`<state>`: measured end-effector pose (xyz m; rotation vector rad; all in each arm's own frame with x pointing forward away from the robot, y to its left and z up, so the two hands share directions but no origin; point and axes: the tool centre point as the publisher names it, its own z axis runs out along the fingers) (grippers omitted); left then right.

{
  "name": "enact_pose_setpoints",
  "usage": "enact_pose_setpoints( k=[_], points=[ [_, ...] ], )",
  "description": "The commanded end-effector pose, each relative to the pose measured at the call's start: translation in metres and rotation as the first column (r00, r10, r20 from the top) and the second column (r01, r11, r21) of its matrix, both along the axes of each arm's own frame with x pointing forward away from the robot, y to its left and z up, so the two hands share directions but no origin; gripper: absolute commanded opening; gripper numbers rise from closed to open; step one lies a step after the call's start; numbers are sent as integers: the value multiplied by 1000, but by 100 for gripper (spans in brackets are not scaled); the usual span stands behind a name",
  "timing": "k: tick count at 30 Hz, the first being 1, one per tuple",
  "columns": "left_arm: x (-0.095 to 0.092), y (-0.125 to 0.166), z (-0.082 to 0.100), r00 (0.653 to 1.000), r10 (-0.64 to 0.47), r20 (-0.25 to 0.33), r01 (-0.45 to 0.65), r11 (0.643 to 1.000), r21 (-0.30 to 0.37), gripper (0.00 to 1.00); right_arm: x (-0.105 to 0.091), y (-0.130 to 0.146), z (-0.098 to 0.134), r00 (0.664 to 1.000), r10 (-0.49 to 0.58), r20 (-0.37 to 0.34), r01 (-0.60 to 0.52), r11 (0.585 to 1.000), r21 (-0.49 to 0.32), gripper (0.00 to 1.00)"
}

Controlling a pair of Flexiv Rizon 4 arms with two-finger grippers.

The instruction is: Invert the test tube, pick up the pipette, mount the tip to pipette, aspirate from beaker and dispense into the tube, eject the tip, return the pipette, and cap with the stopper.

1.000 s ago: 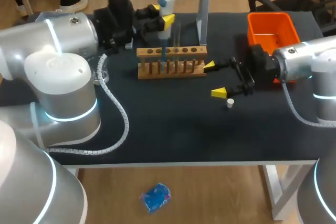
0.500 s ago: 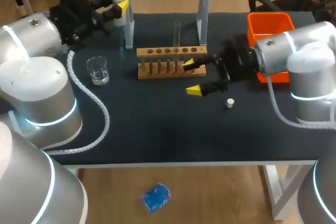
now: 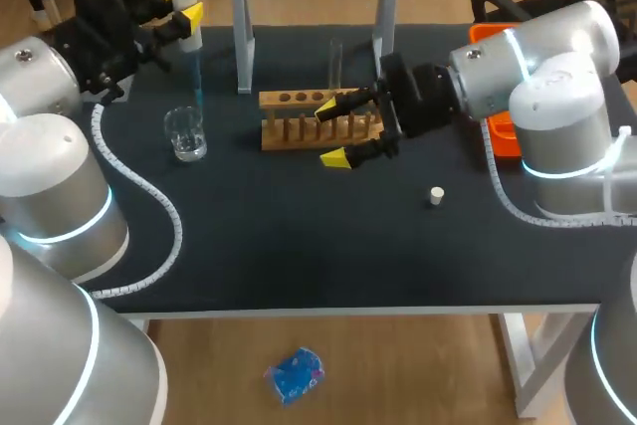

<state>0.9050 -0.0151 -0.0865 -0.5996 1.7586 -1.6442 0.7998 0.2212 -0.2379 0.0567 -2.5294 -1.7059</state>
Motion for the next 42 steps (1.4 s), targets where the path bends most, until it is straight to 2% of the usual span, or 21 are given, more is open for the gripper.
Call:
enact_pose_setpoints(
  k=[1,8,10,12,14,15,22,26,36,42],
  points=[
    [-1,1,-2,1000,-4,18,4,1000,-16,0,0,-1,1,1000,1,0,-1,1000,-2,100],
    [-1,1,-2,1000,-4,18,4,1000,-16,0,0,-1,1,1000,1,0,-1,1000,-2,100],
    [6,5,-5,1000,-16,16,16,999,-39,0,5,3,4,1000,-2,17,2,1000,-31,100],
    [13,8,-9,1000,-16,16,16,1000,-11,0,12,8,7,999,-8,35,10,998,-55,100],
    [19,13,-12,999,-28,19,29,999,-21,0,17,13,10,999,-6,41,9,997,-71,100],
    [22,15,-15,999,-29,23,29,1000,-1,0,20,16,11,999,-10,48,15,996,-93,100],
    [40,30,-33,999,-21,27,21,999,33,0,35,28,17,999,-21,42,26,990,-141,100],
    [45,37,-42,1000,-12,24,12,1000,29,0,40,38,14,998,-31,47,40,978,-203,100],
    [52,44,-53,1000,-3,28,2,999,36,0,58,53,-2,993,-79,91,102,951,-290,100],
    [52,45,-59,1000,2,26,-3,999,37,0,67,56,-12,991,-105,86,127,942,-310,100]
  ],
)
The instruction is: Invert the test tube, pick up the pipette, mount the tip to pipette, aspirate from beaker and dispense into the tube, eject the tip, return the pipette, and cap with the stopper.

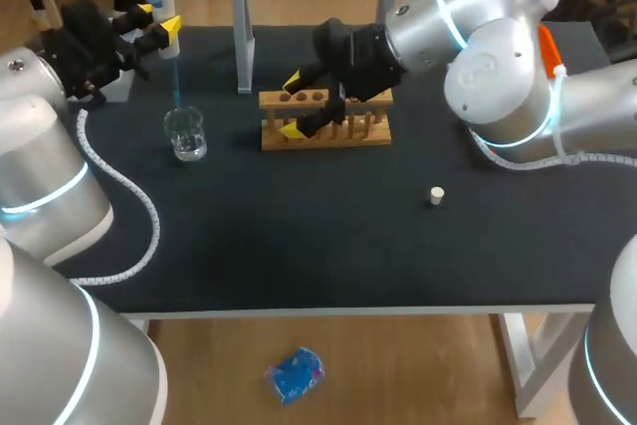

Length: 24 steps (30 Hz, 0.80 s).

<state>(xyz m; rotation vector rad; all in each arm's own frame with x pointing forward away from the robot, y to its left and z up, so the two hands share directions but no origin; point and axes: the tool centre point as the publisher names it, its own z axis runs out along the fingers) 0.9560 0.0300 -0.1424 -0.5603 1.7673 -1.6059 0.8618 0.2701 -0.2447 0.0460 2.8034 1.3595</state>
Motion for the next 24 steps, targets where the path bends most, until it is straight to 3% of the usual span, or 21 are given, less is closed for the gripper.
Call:
enact_pose_setpoints(
  k=[1,7,15,24],
  points=[
    [1,0,-4,1000,1,1,-1,1000,-1,0,6,8,-7,1000,-11,-3,10,999,-39,100],
    [1,-1,-7,1000,5,2,-5,1000,-5,0,11,13,-19,999,-45,0,45,997,-55,100],
    [-1,-2,-6,1000,7,8,-6,1000,-5,0,12,25,-43,992,-109,67,113,991,-72,100],
    [-1,-2,-6,1000,7,8,-6,1000,-5,0,17,49,-78,983,-155,102,158,987,-19,100]
  ],
)
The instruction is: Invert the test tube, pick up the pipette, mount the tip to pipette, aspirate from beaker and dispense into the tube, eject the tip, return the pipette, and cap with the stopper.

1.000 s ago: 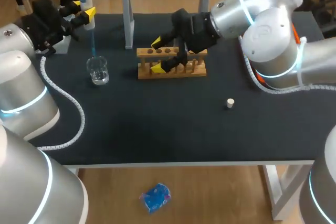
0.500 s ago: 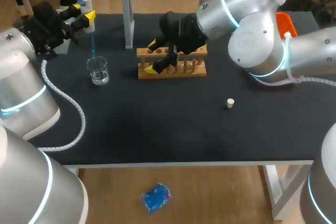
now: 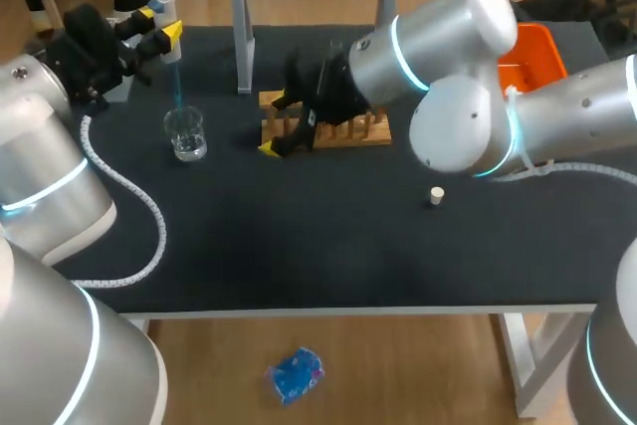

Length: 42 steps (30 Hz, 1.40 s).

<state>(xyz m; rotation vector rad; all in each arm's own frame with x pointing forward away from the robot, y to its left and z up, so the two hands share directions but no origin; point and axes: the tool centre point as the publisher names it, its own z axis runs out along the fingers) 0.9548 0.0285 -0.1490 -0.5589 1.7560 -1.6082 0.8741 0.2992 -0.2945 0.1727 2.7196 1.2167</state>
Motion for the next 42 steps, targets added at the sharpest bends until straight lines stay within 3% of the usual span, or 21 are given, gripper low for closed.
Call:
enact_pose_setpoints(
  k=[1,13,42],
  points=[
    [0,-1,0,1000,3,0,-3,1000,0,0,5,23,-31,999,-29,24,27,999,46,100],
    [0,-1,0,1000,3,0,-3,1000,0,0,9,48,-52,997,-63,52,61,997,54,100],
    [0,-1,0,1000,3,0,-3,1000,0,0,13,56,-60,993,-98,66,96,994,43,100]
  ],
)
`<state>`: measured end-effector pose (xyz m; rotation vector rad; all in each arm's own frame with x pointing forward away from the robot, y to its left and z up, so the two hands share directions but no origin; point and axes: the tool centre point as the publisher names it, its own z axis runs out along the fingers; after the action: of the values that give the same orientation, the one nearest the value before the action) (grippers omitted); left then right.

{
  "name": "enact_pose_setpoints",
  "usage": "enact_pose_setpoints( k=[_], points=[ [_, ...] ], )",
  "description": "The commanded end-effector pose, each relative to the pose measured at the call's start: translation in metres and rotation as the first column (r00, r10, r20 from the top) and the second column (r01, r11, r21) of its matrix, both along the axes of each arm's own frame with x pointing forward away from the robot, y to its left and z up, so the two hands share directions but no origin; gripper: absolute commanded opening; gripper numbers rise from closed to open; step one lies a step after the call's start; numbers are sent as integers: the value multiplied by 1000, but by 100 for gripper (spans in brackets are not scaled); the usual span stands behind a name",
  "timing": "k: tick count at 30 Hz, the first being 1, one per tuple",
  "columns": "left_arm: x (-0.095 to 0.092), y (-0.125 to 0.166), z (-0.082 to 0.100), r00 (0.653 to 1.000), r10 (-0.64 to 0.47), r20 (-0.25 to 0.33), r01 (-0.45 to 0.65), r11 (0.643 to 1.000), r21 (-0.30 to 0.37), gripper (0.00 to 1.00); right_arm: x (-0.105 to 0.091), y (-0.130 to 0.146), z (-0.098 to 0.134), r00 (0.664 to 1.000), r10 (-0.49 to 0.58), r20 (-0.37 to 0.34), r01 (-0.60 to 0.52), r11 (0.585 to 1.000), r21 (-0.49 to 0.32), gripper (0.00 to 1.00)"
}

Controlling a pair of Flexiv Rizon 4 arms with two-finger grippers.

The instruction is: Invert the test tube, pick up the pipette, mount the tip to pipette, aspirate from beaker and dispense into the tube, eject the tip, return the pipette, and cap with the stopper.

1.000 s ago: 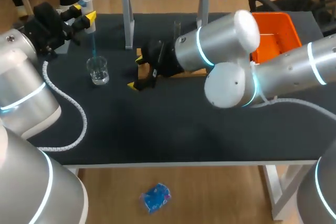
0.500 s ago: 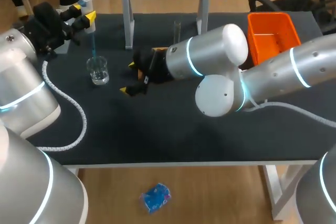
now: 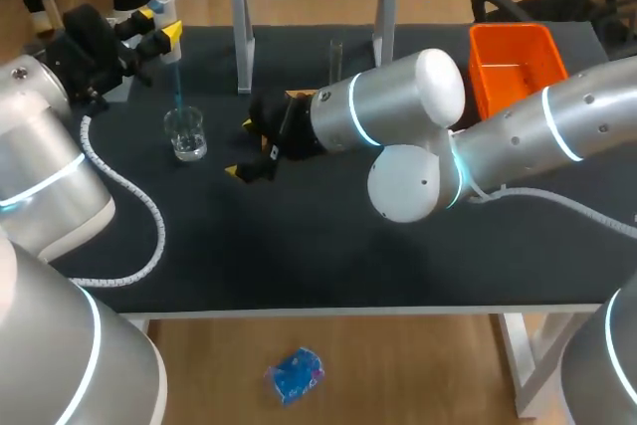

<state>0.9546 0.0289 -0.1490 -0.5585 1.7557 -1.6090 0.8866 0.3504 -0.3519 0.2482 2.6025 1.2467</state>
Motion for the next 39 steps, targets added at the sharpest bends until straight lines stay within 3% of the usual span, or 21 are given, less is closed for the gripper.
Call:
enact_pose_setpoints(
  k=[1,20,39],
  points=[
    [1,-1,0,1000,3,0,-3,1000,1,0,1,5,-4,1000,-15,5,15,1000,-11,100],
    [1,-1,0,1000,3,0,-3,1000,1,0,3,6,-7,1000,-22,0,22,1000,-8,100],
    [0,1,-28,998,38,-59,-41,998,-56,0,3,6,-7,1000,-22,0,22,1000,-8,100]
  ],
)
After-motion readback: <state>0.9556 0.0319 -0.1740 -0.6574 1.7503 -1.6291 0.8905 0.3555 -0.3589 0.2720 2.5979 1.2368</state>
